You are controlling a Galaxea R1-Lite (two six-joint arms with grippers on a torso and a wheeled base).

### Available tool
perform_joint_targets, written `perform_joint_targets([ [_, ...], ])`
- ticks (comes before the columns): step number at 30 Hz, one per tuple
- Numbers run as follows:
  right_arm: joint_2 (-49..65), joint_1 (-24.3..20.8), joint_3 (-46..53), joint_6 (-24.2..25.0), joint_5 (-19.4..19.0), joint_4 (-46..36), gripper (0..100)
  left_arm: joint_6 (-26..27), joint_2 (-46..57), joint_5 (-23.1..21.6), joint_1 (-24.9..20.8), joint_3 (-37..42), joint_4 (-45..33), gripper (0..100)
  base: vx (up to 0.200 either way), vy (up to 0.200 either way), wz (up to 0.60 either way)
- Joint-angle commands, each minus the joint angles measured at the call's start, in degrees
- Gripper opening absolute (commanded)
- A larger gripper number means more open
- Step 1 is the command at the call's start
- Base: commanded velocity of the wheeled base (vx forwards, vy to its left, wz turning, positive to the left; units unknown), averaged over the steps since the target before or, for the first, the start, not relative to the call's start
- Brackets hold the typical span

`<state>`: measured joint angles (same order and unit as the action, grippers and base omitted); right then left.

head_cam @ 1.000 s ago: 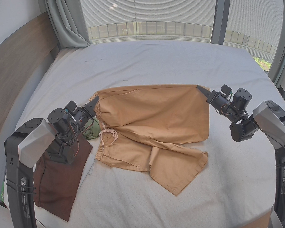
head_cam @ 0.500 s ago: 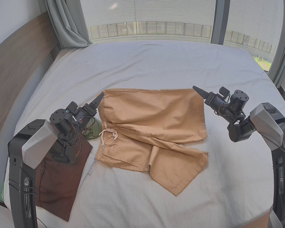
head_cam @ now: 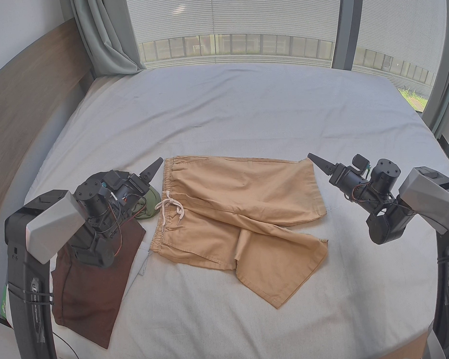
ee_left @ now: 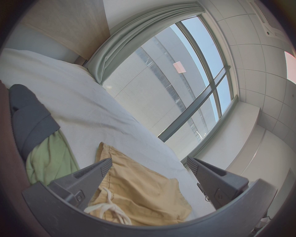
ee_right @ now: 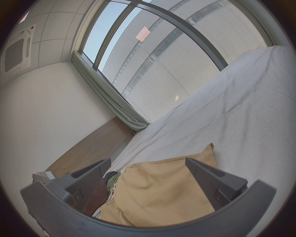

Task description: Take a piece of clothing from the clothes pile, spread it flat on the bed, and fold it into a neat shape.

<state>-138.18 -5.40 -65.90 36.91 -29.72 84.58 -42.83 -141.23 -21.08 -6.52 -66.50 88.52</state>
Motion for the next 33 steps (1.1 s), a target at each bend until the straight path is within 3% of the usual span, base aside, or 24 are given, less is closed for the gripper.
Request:
perform_joint_targets([
  [1, 5.47, -0.31, 8.25, -0.09, 0.01, 3.75, 100, 0.37, 7.11, -1.25, 0.63, 7.79, 0.17, 100, 0.000, 0.000, 0.00],
  [9, 11.18, -0.84, 18.97, -3.78, -0.16, 3.84, 100, 6.09, 16.42, -7.31, 1.34, 21.15, 0.17, 100, 0.000, 0.000, 0.00],
  [20, 21.99, -5.59, 33.91, -6.42, -0.25, 3.75, 100, 14.35, 25.56, -18.47, 4.76, 37.41, 0.17, 100, 0.000, 0.000, 0.00],
  [26, 21.81, -5.67, 36.37, -8.70, -0.51, 3.75, 100, 23.05, 25.39, -20.14, 5.56, 37.67, 0.08, 100, 0.000, 0.000, 0.00],
  [33, 21.64, -4.71, 35.49, -10.28, -0.51, 3.75, 100, 24.19, 23.54, -20.23, 5.29, 38.55, 0.08, 100, 0.000, 0.000, 0.00],
])
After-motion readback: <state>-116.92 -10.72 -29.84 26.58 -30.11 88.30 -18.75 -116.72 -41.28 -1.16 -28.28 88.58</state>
